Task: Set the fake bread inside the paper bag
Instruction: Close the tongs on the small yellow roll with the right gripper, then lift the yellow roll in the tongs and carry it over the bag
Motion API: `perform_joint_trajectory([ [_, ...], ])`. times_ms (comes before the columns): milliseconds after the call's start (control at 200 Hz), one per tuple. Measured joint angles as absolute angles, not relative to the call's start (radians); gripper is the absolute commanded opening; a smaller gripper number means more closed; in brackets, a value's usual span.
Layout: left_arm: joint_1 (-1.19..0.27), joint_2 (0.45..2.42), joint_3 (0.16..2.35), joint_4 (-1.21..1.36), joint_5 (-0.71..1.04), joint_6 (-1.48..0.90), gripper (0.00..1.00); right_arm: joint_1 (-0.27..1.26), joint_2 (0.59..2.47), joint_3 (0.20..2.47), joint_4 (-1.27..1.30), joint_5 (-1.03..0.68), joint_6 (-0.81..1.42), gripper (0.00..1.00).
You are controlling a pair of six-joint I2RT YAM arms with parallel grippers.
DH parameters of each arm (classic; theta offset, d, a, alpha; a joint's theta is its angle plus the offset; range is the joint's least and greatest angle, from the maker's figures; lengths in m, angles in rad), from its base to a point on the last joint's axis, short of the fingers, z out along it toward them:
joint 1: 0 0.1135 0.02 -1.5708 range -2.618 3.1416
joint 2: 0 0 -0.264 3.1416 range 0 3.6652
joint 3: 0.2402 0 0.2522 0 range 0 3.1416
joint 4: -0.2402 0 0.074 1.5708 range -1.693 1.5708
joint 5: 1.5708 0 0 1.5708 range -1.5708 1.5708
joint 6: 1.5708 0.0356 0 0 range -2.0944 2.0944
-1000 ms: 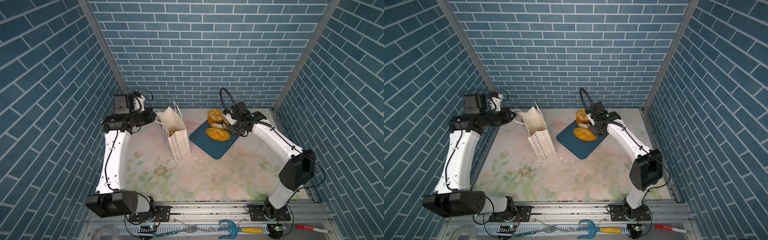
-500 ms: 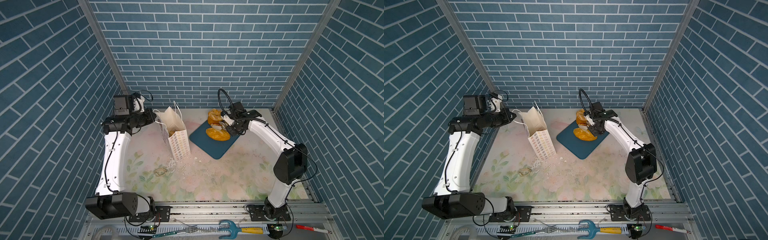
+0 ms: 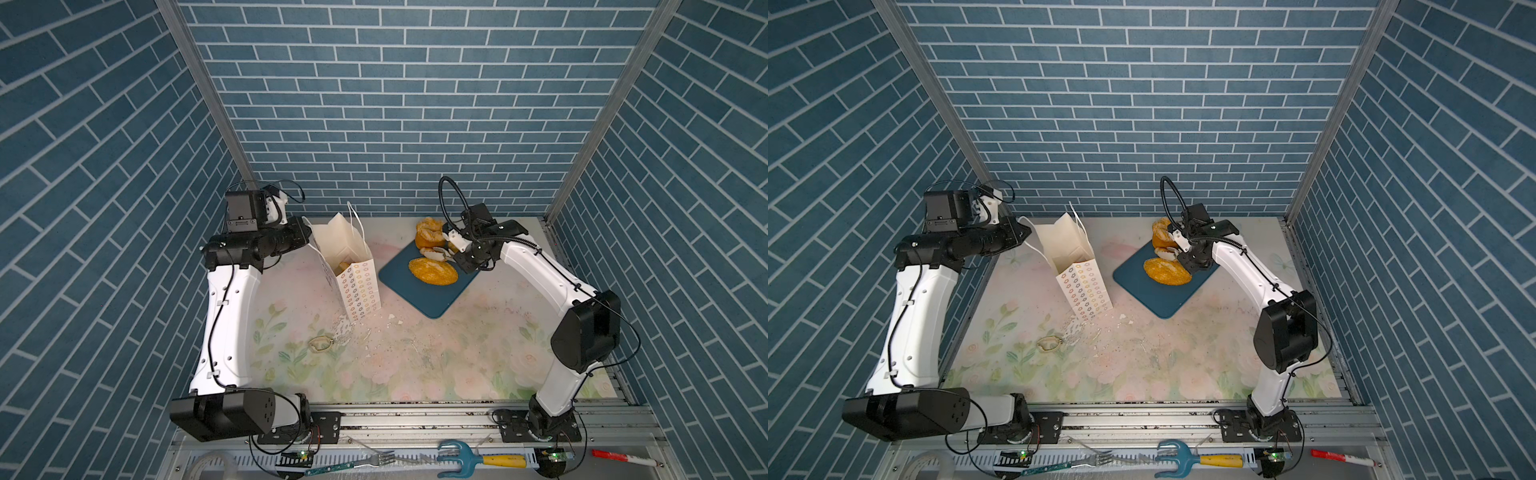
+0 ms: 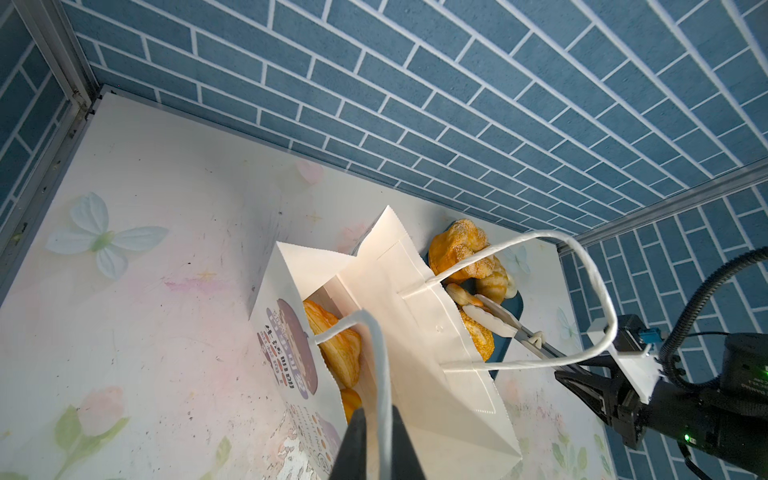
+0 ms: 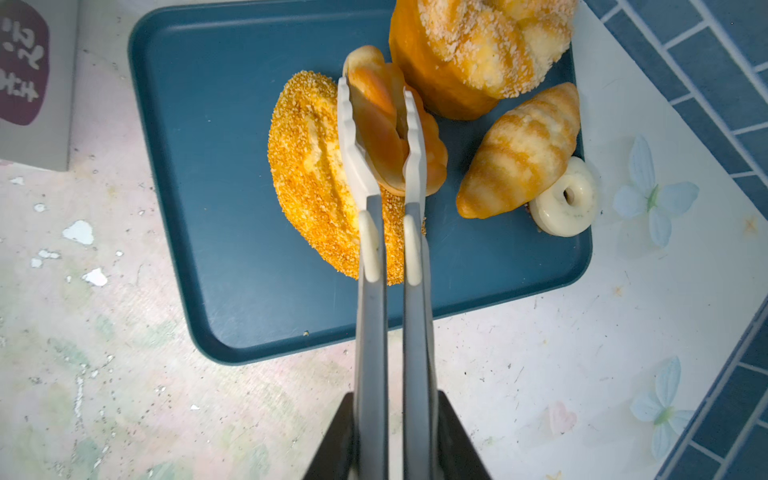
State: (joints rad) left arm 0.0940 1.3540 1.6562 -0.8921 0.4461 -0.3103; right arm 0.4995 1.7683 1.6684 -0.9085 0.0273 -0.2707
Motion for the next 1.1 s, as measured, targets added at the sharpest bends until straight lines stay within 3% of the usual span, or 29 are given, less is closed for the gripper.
perform_joint_trajectory([
  [345, 0.094, 1.352, 1.656, -0.892, 0.445, -0.325, 0.26, 0.525, 1.659, 1.623, -0.929, 0.015, -0.27, 0.19],
  [470, 0.094, 1.344, 1.656, -0.893, 0.438, -0.327, 0.35, 0.525, 1.621, 1.621, -0.93, 0.012, -0.258, 0.18],
  [685, 0.09, 1.333, 1.655, -0.902, 0.405, -0.316, 0.4, 0.526, 1.548, 1.654, -0.935, -0.019, -0.212, 0.16],
  [900, 0.08, 1.332, 1.648, -0.905, 0.403, -0.309, 0.38, 0.53, 1.516, 1.743, -0.937, -0.078, -0.131, 0.15],
  [1100, 0.067, 1.333, 1.624, -0.904, 0.403, -0.299, 0.22, 0.569, 1.479, 1.883, -0.932, -0.132, -0.055, 0.14],
])
